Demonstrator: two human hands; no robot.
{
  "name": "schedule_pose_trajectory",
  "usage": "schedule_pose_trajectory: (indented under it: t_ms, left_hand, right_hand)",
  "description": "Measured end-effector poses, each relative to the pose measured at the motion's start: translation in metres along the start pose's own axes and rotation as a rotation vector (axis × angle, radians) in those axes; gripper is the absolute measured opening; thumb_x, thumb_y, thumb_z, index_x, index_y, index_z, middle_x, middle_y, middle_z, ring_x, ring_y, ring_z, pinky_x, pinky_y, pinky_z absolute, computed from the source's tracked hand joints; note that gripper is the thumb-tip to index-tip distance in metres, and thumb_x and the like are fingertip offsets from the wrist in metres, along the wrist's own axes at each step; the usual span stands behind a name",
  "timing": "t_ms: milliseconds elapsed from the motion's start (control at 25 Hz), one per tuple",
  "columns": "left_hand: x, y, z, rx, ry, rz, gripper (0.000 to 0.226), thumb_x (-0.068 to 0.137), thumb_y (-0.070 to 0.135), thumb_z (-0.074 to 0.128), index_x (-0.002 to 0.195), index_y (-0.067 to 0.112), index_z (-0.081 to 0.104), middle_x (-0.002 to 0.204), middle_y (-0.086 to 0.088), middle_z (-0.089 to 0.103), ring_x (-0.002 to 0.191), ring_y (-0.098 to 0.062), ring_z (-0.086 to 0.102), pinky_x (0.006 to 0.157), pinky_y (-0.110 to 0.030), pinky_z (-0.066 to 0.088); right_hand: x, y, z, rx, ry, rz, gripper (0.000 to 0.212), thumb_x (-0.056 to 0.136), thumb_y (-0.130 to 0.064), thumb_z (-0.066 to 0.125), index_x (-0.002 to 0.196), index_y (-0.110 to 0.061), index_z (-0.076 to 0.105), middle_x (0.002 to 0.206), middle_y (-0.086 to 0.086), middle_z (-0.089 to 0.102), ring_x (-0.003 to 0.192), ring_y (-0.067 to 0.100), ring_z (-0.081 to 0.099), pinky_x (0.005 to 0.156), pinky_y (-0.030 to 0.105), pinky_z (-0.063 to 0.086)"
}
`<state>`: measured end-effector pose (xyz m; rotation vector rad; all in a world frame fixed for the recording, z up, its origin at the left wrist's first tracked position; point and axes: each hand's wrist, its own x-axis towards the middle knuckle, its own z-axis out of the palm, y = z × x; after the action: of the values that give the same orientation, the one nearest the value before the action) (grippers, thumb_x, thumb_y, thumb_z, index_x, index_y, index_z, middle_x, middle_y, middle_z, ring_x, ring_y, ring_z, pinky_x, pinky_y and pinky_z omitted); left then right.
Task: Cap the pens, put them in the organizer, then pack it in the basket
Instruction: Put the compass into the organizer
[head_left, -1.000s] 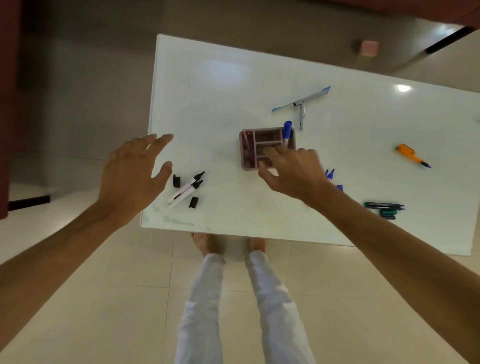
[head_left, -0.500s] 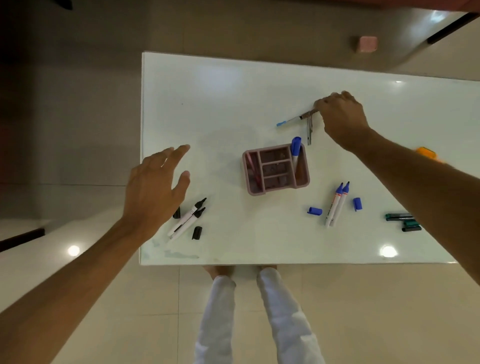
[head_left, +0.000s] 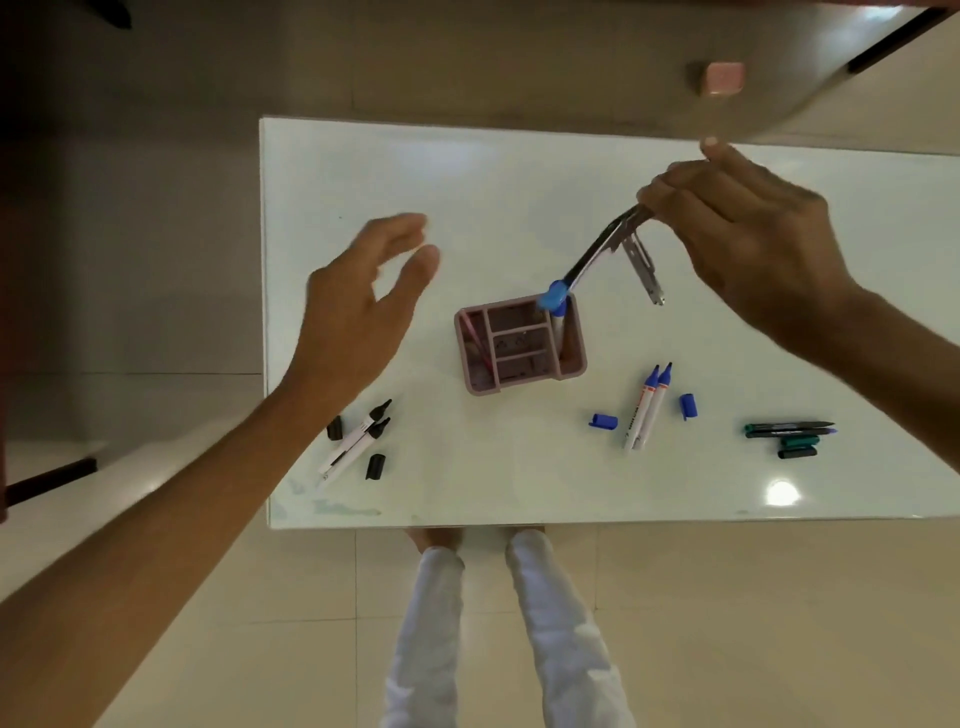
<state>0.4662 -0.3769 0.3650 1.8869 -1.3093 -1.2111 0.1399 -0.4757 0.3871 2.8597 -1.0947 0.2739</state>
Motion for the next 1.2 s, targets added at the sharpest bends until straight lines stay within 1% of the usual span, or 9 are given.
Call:
schedule_pose_trajectory:
  t_ms: [160, 280, 400, 560, 680, 840, 960, 1040, 1200]
  left_hand:
    - [0.001, 0.058, 0.022, -0.058, -0.390, -0.077, 0.041, 0.091, 0.054, 0.075, 0.126, 0.035, 0.075, 0.112, 0.017, 0.080, 0.108, 0.002, 0.073, 0.093, -0.016, 0.057]
    - [-0.004, 0.066, 0.035, -0.072, -0.502, -0.127, 0.030, 0.090, 0.041, 0.081, 0.113, 0.021, 0.082, 0.093, 0.005, 0.084, 0.088, -0.011, 0.081, 0.086, -0.028, 0.064]
    - [-0.011, 0.062, 0.037, -0.241, -0.571, -0.287, 0.027, 0.098, 0.029, 0.073, 0.111, 0.006, 0.080, 0.092, -0.006, 0.084, 0.081, -0.018, 0.082, 0.076, -0.027, 0.064]
    - [-0.030, 0.047, 0.048, -0.614, -0.368, -0.567, 0.025, 0.103, 0.021, 0.067, 0.114, 0.000, 0.076, 0.100, -0.013, 0.083, 0.088, -0.025, 0.083, 0.071, -0.027, 0.065]
    - [-0.045, 0.037, 0.061, -0.794, -0.204, -0.735, 0.032, 0.101, 0.020, 0.069, 0.120, -0.005, 0.070, 0.105, -0.019, 0.082, 0.090, -0.026, 0.082, 0.074, -0.031, 0.067]
    - [-0.069, 0.025, 0.064, -0.820, -0.148, -0.805, 0.035, 0.098, 0.023, 0.072, 0.122, -0.002, 0.070, 0.104, -0.017, 0.082, 0.092, -0.026, 0.082, 0.076, -0.032, 0.067]
    - [-0.081, 0.012, 0.061, -0.610, -0.122, -0.770, 0.040, 0.099, 0.036, 0.070, 0.121, 0.003, 0.073, 0.107, -0.012, 0.082, 0.093, -0.023, 0.082, 0.087, -0.036, 0.066]
    - [-0.078, -0.002, 0.048, -0.504, -0.013, -0.728, 0.043, 0.103, 0.046, 0.063, 0.120, 0.007, 0.073, 0.109, -0.007, 0.082, 0.095, -0.019, 0.082, 0.091, -0.035, 0.065]
    - [-0.068, -0.038, 0.007, -0.593, 0.197, -0.728, 0.035, 0.108, 0.042, 0.055, 0.111, 0.011, 0.071, 0.111, -0.006, 0.081, 0.095, -0.015, 0.081, 0.092, -0.030, 0.062]
  right_hand:
    - [-0.011, -0.034, -0.018, 0.026, -0.035, -0.117, 0.030, 0.110, 0.003, 0.044, 0.126, 0.005, 0.069, 0.114, 0.026, 0.072, 0.109, 0.041, 0.071, 0.118, 0.052, 0.044]
    - [-0.019, -0.058, -0.019, 0.124, -0.137, -0.148, 0.035, 0.104, 0.006, 0.045, 0.131, 0.002, 0.066, 0.118, 0.025, 0.069, 0.120, 0.045, 0.066, 0.101, 0.053, 0.056]
    - [-0.022, -0.070, -0.015, 0.330, -0.179, 0.037, 0.032, 0.101, -0.003, 0.057, 0.130, -0.008, 0.069, 0.118, 0.013, 0.070, 0.120, 0.034, 0.065, 0.098, 0.040, 0.058]
    - [-0.031, -0.095, -0.022, 0.863, -0.351, 0.628, 0.061, 0.094, -0.049, 0.058, 0.145, -0.017, 0.056, 0.129, 0.001, 0.061, 0.117, 0.014, 0.058, 0.098, 0.015, 0.045]
    - [-0.046, -0.144, -0.023, 0.845, -0.393, 0.677, 0.096, 0.085, -0.057, 0.076, 0.159, -0.014, 0.032, 0.135, -0.002, 0.047, 0.115, 0.002, 0.047, 0.092, -0.007, 0.031]
    - [-0.060, -0.188, -0.015, 0.737, -0.188, 0.839, 0.070, 0.087, -0.037, 0.081, 0.146, -0.013, 0.052, 0.130, 0.002, 0.060, 0.107, 0.006, 0.056, 0.088, 0.002, 0.041]
    - [-0.072, -0.200, -0.014, 0.704, -0.178, 0.895, 0.057, 0.087, -0.039, 0.083, 0.134, -0.014, 0.065, 0.119, 0.000, 0.072, 0.096, 0.002, 0.059, 0.080, -0.006, 0.038]
    - [-0.076, -0.201, -0.012, 0.681, -0.172, 0.937, 0.049, 0.089, -0.039, 0.082, 0.128, -0.012, 0.070, 0.110, 0.002, 0.078, 0.090, 0.006, 0.068, 0.079, -0.004, 0.038]
    - [-0.061, -0.189, -0.005, 0.670, -0.127, 1.001, 0.031, 0.094, -0.031, 0.078, 0.118, -0.012, 0.073, 0.096, 0.005, 0.081, 0.073, 0.009, 0.067, 0.076, 0.008, 0.049]
